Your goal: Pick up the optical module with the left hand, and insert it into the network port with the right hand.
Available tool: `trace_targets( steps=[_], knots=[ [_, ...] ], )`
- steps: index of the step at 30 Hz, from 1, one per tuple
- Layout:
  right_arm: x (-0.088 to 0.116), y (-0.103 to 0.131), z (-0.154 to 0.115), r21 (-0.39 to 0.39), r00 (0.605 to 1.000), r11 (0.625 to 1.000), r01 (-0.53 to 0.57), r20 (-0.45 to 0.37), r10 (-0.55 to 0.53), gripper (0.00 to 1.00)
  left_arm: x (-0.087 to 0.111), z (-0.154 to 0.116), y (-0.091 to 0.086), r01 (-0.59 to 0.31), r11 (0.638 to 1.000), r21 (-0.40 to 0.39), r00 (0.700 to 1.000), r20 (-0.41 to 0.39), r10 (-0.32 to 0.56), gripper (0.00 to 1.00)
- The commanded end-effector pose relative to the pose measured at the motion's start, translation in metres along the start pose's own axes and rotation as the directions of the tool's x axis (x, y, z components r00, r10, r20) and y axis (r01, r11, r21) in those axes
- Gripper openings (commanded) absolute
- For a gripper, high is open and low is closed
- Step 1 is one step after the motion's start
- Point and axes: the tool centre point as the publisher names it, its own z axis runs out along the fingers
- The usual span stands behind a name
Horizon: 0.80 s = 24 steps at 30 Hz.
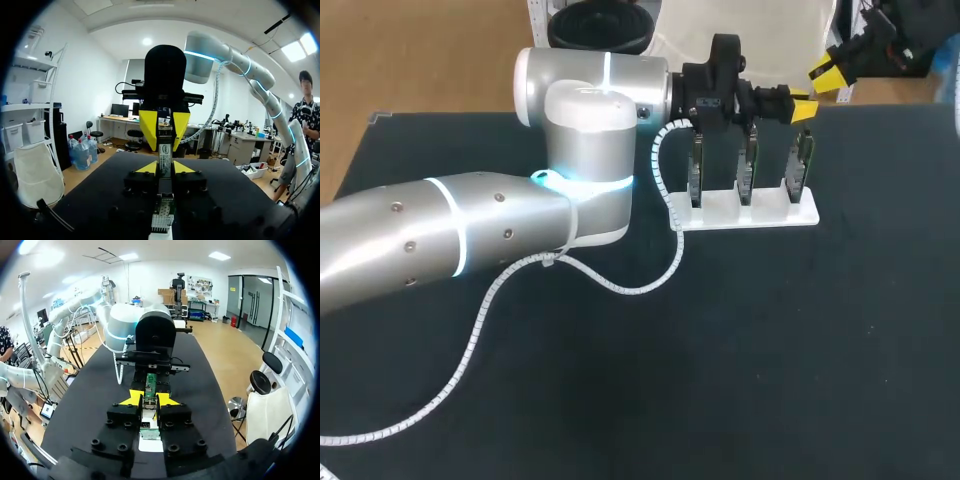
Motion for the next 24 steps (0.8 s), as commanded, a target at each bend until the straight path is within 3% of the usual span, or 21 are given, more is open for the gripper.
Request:
trace_targets(
  steps=[1,5,6,7,16,24],
  knots=[
    [0.0008,-0.0019,0.0015,0.006,1.0,1.0,0.003,-0.001,-0.003,0.0,-0.001,0.0009,-0.004,0.0,1.0,0.0,1.0,-0.001,0.0,0.0],
    [0.0005,-0.0015,0.0021,0.004,1.0,1.0,0.005,-0.001,-0.005,0.0,-0.001,0.0009,-0.004,0.0,1.0,0.0,1.0,-0.001,0.0,0.0],
    [0.0003,-0.0012,0.0023,0.004,1.0,1.0,0.007,0.0,-0.007,0.0,-0.001,0.0009,-0.004,0.0,1.0,0.0,1.0,-0.001,0.0,0.44],
    [0.0002,-0.0009,0.0024,0.004,1.0,1.0,0.007,-0.001,-0.007,0.0,-0.001,0.0009,-0.004,0.0,1.0,0.0,1.0,-0.001,0.0,1.0],
    [0.0003,0.0013,0.0019,0.007,1.0,1.0,0.009,-0.001,-0.009,0.0,-0.001,0.0009,-0.004,0.0,1.0,0.0,1.0,-0.001,0.0,1.0],
    [0.0009,0.0026,0.0014,0.007,1.0,1.0,0.011,0.001,-0.011,0.0,-0.0022,-0.0016,-0.0078,-0.051,0.998,-0.021,0.996,-0.077,0.05,1.0]
  ],
)
